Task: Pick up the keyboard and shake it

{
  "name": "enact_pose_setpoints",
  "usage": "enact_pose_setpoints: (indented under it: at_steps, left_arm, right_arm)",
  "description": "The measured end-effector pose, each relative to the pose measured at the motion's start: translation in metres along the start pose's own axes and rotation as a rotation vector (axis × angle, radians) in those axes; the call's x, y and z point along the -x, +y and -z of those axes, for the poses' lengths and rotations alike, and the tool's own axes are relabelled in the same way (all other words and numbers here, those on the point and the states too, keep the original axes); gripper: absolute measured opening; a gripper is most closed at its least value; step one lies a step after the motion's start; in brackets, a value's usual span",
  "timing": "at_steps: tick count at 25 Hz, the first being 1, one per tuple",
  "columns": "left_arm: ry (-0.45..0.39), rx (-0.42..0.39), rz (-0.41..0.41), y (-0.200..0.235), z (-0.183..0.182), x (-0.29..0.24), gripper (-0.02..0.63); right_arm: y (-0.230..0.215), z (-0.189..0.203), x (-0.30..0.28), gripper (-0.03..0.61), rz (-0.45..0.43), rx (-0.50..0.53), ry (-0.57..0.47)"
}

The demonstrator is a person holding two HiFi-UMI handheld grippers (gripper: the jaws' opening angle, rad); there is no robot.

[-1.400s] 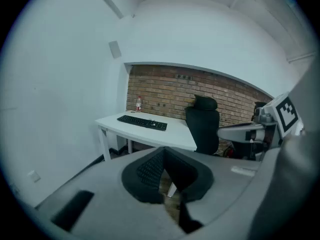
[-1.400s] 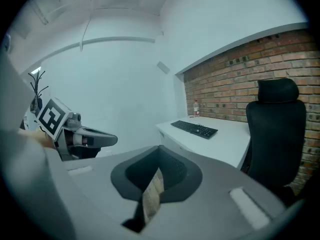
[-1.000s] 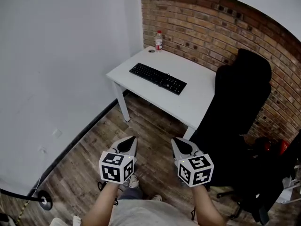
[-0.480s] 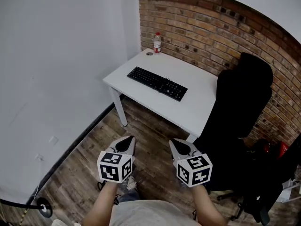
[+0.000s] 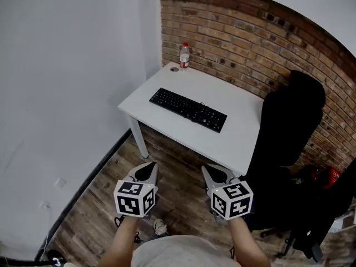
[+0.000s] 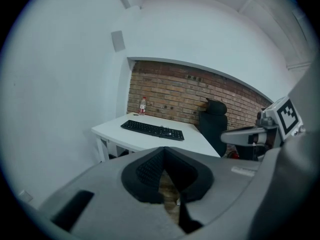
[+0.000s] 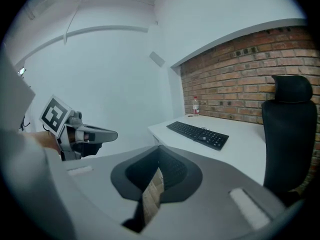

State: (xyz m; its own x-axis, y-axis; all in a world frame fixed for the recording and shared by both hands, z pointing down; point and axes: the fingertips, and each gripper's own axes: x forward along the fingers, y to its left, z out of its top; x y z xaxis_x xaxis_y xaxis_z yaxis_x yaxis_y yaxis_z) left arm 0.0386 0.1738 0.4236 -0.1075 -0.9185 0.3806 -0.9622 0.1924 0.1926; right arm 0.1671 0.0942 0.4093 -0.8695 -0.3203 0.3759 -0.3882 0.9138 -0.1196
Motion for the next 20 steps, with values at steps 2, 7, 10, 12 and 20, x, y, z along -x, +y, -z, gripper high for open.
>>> enact_pose_setpoints:
  at_steps: [2, 7, 10, 12, 20]
  left_arm:
    - [0.003, 0.002, 0.009, 0.017, -0.006, -0.005, -0.008]
    - [0.005, 0.011, 0.027, 0.059, -0.018, -0.015, -0.008]
    - [0.008, 0.009, 0.039, 0.081, -0.024, -0.02, -0.008]
    - [0.012, 0.011, 0.046, 0.095, -0.026, -0.024, -0.009]
    - [0.024, -0.002, 0.078, 0.127, -0.037, -0.048, -0.009]
  right_arm:
    - [0.005, -0.006, -0.016, 0.011, 0.009, -0.002, 0.007]
    - [0.017, -0.019, -0.051, 0.011, 0.036, -0.002, 0.017]
    - [0.02, -0.025, -0.068, 0.011, 0.056, -0.014, 0.019]
    - [0.023, -0.028, -0.078, 0.011, 0.07, -0.02, 0.022]
    - [0.022, -0.035, -0.111, 0.011, 0.104, -0.038, 0.022]
